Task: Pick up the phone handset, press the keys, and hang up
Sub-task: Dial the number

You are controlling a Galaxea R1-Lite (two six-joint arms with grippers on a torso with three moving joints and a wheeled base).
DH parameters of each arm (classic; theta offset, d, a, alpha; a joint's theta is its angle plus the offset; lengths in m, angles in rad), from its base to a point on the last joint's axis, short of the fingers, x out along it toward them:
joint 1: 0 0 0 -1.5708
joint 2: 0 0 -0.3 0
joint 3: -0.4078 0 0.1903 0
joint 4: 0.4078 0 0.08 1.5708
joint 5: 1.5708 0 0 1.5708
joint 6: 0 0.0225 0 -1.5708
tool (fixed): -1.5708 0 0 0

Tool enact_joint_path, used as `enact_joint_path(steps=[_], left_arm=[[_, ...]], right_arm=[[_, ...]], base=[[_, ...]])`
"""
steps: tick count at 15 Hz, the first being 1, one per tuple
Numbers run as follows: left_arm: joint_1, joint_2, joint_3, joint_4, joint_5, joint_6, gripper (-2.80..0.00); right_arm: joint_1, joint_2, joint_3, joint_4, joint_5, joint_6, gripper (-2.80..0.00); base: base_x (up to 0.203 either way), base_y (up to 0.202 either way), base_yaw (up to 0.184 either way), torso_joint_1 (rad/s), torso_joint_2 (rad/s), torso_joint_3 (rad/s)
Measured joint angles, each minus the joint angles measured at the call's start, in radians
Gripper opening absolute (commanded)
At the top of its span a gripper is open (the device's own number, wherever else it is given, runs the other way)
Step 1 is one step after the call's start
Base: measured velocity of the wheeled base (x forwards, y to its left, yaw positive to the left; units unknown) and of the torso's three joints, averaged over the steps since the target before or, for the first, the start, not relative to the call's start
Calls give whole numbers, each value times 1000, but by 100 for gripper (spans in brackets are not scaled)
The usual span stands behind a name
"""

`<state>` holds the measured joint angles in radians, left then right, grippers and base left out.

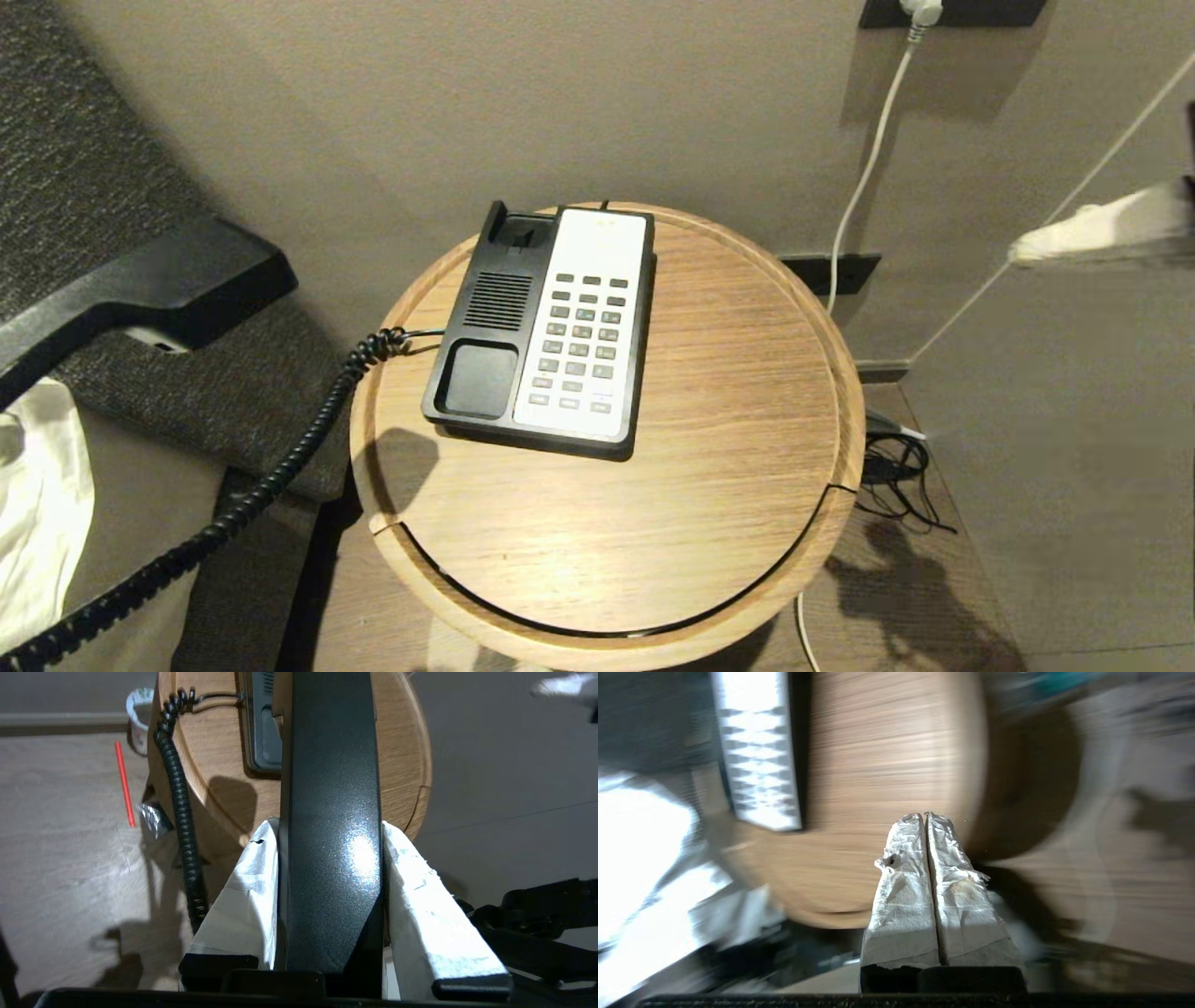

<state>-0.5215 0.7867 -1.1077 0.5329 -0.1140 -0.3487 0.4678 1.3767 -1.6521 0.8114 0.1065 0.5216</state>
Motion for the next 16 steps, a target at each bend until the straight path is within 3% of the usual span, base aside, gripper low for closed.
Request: enact_joint_path(steps=[5,9,13,16], left_arm=[[1,9,56,-6,1,-14,-280],[0,9,122,-56,1,-14,-280],[1,18,155,-92,0,-16,-280],[1,18,162,-93,-2,-16,-280]], right_arm=[[323,159,-34,-50,-33,179,-280],[366,263,-92,-83,-142,225,-280],[369,335,-109,-92,-63,230,-280],[376,373,-126,-121,-50,235,-280]], base=[[0,0,0,0,0,0],[0,0,0,0,0,0],[0,0,0,0,0,0],[0,0,0,0,0,0]])
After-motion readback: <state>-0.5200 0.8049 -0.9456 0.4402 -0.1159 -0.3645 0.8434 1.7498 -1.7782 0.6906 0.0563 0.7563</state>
